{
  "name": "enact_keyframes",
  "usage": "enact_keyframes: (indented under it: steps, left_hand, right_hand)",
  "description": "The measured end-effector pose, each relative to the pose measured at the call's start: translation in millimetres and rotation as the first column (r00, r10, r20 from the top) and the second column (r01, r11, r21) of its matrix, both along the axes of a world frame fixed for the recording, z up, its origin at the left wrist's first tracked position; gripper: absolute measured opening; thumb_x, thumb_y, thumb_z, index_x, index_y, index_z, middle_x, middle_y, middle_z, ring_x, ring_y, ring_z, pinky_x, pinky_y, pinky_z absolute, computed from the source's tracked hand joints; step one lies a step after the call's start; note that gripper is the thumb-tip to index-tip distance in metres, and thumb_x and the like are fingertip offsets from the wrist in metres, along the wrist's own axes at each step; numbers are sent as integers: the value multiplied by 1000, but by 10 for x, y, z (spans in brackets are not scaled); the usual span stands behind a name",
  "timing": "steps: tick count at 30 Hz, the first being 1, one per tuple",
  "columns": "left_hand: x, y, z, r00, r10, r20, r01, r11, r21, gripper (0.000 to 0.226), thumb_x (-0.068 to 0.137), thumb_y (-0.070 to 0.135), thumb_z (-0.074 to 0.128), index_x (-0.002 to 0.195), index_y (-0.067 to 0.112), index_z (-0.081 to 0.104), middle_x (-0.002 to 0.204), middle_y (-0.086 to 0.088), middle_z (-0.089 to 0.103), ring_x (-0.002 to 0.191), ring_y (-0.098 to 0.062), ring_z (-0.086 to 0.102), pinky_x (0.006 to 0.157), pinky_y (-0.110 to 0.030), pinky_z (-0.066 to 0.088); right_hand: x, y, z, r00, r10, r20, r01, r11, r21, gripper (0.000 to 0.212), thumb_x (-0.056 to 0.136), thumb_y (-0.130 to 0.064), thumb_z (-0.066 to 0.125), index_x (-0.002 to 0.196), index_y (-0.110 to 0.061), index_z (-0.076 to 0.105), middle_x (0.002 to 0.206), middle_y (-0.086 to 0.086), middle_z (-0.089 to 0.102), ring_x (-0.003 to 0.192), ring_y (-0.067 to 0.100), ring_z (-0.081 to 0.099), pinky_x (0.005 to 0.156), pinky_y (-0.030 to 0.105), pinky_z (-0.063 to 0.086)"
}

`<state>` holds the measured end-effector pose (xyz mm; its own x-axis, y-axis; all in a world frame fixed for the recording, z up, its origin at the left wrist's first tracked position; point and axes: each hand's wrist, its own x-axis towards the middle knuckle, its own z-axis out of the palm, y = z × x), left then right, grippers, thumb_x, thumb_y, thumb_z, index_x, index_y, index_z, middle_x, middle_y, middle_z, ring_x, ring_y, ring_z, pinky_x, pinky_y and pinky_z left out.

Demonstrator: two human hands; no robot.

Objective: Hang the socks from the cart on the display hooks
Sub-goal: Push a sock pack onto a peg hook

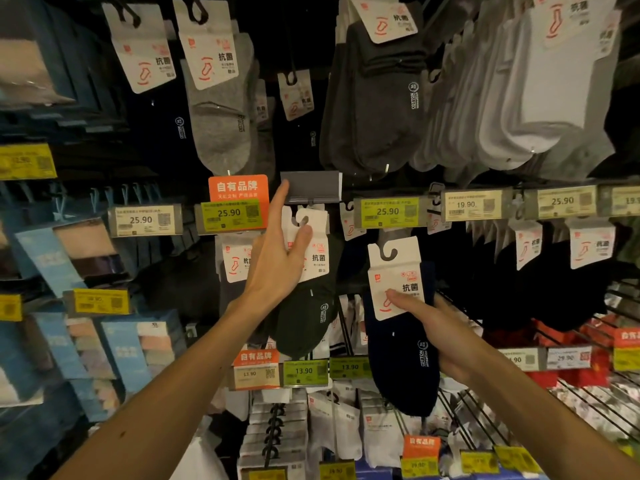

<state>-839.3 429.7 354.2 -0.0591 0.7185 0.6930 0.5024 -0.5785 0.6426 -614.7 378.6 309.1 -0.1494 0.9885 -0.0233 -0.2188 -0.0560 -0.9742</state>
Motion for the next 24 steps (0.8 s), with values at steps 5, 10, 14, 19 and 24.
enact_keyframes:
  steps: [5, 10, 14, 19, 24]
  left_hand:
    - [40, 43, -52, 999, 29, -39, -29, 1000, -3, 78, 102, 21, 55, 154, 42, 2, 108, 35, 51, 85, -5, 69, 71, -26, 60]
    - [18, 120, -123, 992, 74, -98, -75, 997, -6, 87, 101, 19, 56, 155, 44, -7, 122, 9, 58, 75, -18, 70, 69, -44, 61]
    - [71, 150, -131, 989, 120, -82, -117, 992, 50, 86, 100, 15, 59, 157, 34, -3, 125, -12, 62, 79, -23, 69, 74, -41, 60]
    - [152, 208, -177, 983, 175, -62, -168, 981, 95, 89, 98, 15, 62, 152, 37, -6, 132, -17, 59, 87, -28, 68, 83, -37, 54]
    - [118, 212, -196, 976, 190, -105, -181, 979, 98, 93, 95, 16, 66, 149, 40, -6, 143, -17, 51, 98, -25, 64, 89, -31, 47]
  right_hand:
    - [33, 31, -36, 1000, 19, -3, -19, 1000, -5, 22, 94, -21, 63, 115, -19, 69, 103, 6, 78, 91, 23, 75, 77, 36, 56]
    - [40, 47, -62, 999, 45, -2, -45, 999, -17, 23, 92, -22, 64, 115, -19, 69, 102, 6, 78, 91, 22, 75, 78, 36, 55]
    - [30, 51, -71, 998, 56, 3, -56, 998, -16, 23, 93, -22, 64, 115, -18, 69, 101, 6, 78, 90, 22, 75, 77, 34, 56]
    - [41, 54, -89, 997, 65, -28, -66, 997, -25, 27, 91, -22, 66, 118, -19, 68, 103, 6, 77, 90, 22, 75, 72, 32, 57]
    - [32, 1, -113, 995, 68, -67, -69, 997, -14, 33, 90, -24, 66, 123, -19, 65, 108, 6, 76, 96, 23, 74, 77, 34, 57]
